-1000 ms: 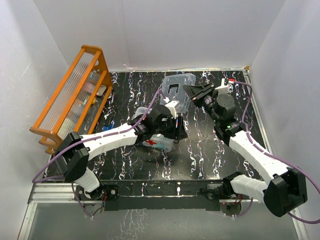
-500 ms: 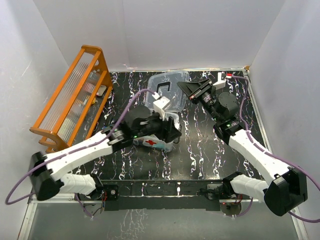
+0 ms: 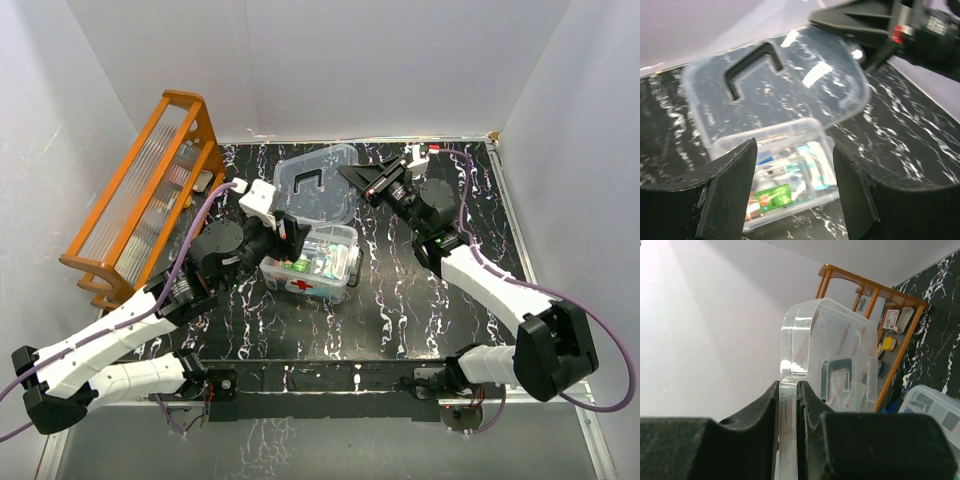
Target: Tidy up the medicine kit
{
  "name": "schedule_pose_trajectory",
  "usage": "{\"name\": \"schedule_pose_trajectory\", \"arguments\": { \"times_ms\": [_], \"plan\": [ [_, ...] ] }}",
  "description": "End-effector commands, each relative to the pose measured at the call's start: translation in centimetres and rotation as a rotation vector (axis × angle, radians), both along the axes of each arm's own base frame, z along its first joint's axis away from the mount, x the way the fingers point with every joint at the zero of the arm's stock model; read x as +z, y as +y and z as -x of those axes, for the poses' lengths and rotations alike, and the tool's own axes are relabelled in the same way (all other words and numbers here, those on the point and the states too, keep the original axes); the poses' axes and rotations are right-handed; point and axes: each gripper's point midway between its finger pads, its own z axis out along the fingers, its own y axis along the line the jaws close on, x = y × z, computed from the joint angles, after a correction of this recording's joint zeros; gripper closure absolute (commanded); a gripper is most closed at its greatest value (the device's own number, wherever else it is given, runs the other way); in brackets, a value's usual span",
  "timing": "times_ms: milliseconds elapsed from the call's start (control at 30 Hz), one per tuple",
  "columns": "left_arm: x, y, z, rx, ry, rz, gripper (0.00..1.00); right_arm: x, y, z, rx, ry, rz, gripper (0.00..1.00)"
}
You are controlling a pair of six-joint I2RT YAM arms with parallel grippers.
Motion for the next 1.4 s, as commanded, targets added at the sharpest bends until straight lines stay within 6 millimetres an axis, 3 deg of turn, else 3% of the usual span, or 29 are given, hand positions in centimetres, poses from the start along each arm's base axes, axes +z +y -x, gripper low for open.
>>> {"name": "schedule_pose_trajectory", "arguments": {
  "times_ms": [0, 167, 333, 533, 767, 933, 1133, 1367],
  "plan": [
    [1.6, 5.5, -3.0, 0.338, -0.028, 0.038, 0.39, 4.0, 1.3, 1.2, 0.070, -0.087, -0.131, 0.90],
    [1.3, 8.5, -5.3, 0.492, 0.062, 0.100, 0.36, 3.0, 3.6, 1.3, 0.102, -0.053, -0.153, 0.90],
    [-1.2, 10.0, -7.8, 0.524, 0.214, 0.122, 0.34, 1.7, 5.2, 1.6, 0.089, -0.016, -0.153, 0.90],
    [-4.4, 10.7, -9.3, 0.522, 0.365, 0.136, 0.29, -1.3, 5.6, 2.1, 0.048, 0.039, -0.130, 0.90],
    [-9.0, 12.0, -10.5, 0.511, 0.579, 0.202, 0.19, -3.9, 5.1, 2.6, 0.002, 0.076, -0.096, 0.90],
    [-11.5, 12.3, -10.8, 0.463, 0.688, 0.259, 0.02, -4.8, 3.7, 3.0, -0.052, 0.090, -0.086, 0.90],
    [-13.8, 10.5, -10.0, 0.322, 0.756, 0.232, 0.01, -6.2, 2.3, 3.4, -0.100, 0.112, -0.084, 0.90],
    [-16.1, 10.1, -9.4, 0.300, 0.818, 0.236, 0.02, -7.4, 1.5, 3.8, -0.119, 0.138, -0.104, 0.90]
  ]
}}
